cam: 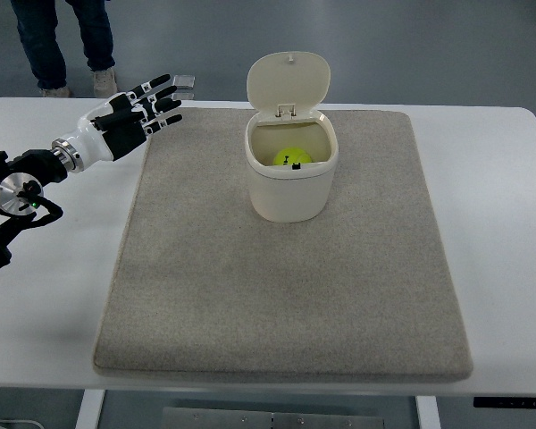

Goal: Put tennis ball into box with left hand

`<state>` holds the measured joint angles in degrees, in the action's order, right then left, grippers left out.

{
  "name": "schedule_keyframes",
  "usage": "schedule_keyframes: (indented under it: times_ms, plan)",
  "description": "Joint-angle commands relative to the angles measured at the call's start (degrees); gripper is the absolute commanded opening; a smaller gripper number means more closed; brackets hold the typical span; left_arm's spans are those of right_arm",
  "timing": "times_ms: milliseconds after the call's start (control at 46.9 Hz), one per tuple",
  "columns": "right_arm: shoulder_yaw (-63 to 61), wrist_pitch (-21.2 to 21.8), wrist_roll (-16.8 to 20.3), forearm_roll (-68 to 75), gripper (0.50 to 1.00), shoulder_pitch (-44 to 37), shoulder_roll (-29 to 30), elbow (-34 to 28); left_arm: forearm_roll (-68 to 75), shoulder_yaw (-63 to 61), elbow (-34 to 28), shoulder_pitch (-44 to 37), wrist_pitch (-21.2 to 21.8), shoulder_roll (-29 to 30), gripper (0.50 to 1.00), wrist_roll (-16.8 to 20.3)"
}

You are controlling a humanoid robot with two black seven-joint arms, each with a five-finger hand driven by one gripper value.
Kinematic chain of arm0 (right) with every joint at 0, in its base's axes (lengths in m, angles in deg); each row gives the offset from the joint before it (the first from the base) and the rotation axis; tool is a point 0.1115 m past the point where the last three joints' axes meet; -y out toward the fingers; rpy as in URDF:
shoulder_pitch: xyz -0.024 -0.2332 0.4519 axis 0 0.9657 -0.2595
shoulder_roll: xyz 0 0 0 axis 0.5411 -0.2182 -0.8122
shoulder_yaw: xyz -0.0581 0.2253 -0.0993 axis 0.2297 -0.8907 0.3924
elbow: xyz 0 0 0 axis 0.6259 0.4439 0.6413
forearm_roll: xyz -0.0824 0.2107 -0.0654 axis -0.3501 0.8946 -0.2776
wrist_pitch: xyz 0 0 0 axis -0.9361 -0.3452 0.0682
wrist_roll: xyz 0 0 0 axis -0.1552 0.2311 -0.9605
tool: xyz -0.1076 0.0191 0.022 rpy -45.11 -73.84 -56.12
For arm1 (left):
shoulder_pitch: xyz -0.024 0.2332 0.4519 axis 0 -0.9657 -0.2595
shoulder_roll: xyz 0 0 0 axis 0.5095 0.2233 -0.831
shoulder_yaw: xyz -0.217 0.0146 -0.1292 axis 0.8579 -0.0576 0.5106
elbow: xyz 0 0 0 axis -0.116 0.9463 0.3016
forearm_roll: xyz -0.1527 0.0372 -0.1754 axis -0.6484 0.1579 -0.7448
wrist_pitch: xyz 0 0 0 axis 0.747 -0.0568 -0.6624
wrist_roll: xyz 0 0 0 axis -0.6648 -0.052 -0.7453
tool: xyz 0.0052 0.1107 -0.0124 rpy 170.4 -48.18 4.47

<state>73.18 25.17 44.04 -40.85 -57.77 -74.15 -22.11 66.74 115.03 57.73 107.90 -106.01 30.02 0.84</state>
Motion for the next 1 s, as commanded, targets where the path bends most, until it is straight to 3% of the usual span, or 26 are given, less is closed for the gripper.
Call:
schedule_keyframes:
  times_ms: [0,256,982]
  plan:
    - [0.0,0.0,0.0,0.0,0.938,0.0,0.0,0.0,-0.3,1.1,0.0,0.1,0.2,0.1,0.994,-1.0]
    - [0.0,0.0,0.0,0.0,0.94,0.0,0.0,0.0,-6.1,2.3,0.3,0.0,2.5,0.0,0.994,-1.9]
    - [0.0,0.0,0.0,0.0,0.938,0.0,0.0,0.0,-5.9,2.4,0.1,0.2,2.2,0.0,0.994,-1.8]
